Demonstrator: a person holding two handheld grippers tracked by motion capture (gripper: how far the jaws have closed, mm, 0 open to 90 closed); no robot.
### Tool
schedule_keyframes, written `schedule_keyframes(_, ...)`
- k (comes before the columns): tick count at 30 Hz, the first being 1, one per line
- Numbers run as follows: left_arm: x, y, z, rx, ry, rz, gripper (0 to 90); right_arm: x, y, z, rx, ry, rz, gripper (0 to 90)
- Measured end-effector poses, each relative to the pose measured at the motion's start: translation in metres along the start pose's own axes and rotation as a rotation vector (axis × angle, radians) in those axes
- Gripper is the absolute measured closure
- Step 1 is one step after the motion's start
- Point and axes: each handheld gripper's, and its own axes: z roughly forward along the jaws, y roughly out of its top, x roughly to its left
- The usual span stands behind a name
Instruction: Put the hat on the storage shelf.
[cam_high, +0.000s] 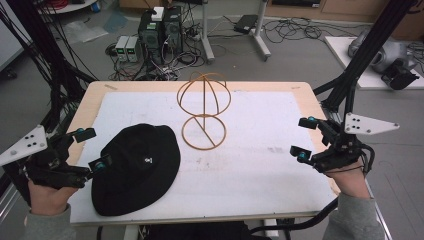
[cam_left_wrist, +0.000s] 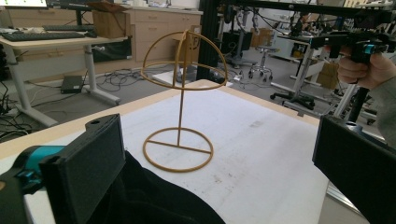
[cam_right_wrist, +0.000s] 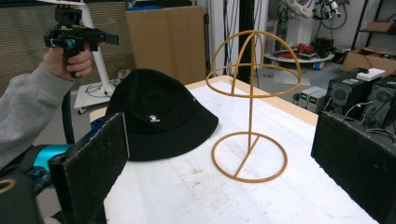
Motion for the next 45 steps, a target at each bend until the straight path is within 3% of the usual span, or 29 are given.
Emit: schedule_keyframes(45, 0.0006, -0.0014, 0.0002, 0.008, 0.009, -0.001, 2.7, -0.0018, -0.0003, 0.0006, 0.002, 0.006, 0.0, 3.3)
